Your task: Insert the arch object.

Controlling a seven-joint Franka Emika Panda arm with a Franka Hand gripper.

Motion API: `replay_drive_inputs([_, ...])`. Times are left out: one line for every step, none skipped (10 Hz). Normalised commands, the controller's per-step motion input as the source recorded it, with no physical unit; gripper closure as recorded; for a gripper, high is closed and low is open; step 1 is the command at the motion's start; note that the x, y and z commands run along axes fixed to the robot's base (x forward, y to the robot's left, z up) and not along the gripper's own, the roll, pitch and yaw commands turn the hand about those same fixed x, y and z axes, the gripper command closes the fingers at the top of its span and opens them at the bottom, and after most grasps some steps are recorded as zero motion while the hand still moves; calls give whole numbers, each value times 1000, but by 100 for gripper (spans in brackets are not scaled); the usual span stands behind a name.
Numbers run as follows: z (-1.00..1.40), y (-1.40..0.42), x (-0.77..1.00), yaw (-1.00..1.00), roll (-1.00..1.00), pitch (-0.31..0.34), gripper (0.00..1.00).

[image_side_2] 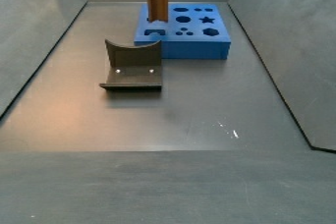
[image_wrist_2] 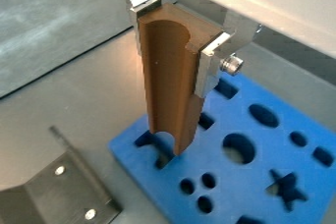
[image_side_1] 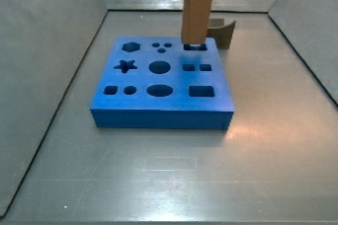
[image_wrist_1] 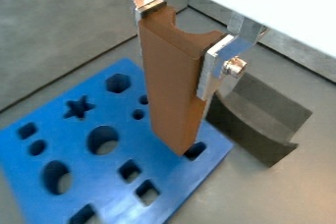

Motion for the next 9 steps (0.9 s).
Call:
replay_drive_inputs([-271,460,237,0,14,71,100])
replay_drive_inputs([-191,351,260,0,0,94,100])
replay_drive_inputs([-29,114,231,0,9,104,100])
replay_drive_inputs([0,0,134,0,0,77,100])
replay_drive_inputs([-51,-71,49,-3,0,0,100])
replay_drive_inputs([-66,-134,57,-17,-3,0,100])
replay_drive_inputs([-57,-200,40,-26,0,0,100])
replay_drive_inputs([-49,-186,74,-40,0,0,100])
replay_drive_inputs([-94,-37,97,-57,0,0,100])
